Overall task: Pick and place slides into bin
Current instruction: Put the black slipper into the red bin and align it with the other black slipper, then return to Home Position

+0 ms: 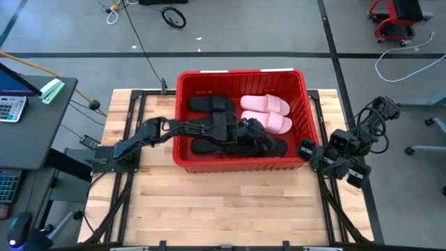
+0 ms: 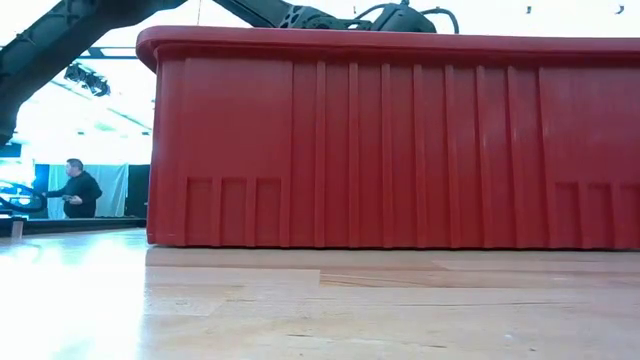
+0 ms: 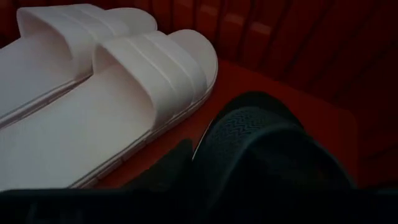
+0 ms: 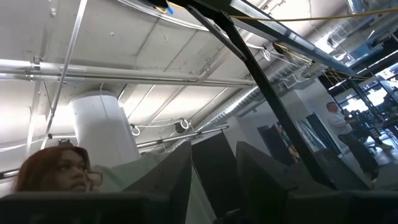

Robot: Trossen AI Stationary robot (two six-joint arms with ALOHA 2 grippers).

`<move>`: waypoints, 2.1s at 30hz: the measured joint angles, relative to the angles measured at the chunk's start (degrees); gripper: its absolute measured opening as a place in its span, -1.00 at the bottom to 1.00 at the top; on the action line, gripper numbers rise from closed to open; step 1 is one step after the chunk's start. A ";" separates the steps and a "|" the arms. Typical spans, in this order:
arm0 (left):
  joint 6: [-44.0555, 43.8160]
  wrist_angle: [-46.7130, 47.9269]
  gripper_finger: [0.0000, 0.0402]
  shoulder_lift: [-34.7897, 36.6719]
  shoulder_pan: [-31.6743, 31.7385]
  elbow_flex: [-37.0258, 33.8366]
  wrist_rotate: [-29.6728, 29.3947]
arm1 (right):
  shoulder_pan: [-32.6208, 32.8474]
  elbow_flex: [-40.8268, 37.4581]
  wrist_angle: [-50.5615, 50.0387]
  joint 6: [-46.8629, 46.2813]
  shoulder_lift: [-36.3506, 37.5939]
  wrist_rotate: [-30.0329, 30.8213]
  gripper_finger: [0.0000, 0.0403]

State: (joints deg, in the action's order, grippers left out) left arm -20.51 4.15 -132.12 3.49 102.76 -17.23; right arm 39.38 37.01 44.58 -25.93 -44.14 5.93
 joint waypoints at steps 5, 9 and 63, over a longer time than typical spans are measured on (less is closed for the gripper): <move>-3.94 -0.04 -0.05 0.57 0.02 0.00 0.07 | 0.00 0.00 0.02 -0.02 0.00 0.00 -0.34; -4.37 -0.56 0.06 1.38 0.04 0.00 0.06 | 0.00 0.00 0.04 -0.12 0.00 0.00 -0.34; 5.94 21.10 0.02 4.90 -1.58 32.44 0.59 | 0.00 0.00 -1.55 -10.70 0.07 -0.71 -0.34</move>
State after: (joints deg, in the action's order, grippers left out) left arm -14.56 25.25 -127.22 1.91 135.20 -16.64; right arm 39.38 37.01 43.02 -36.64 -44.07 5.22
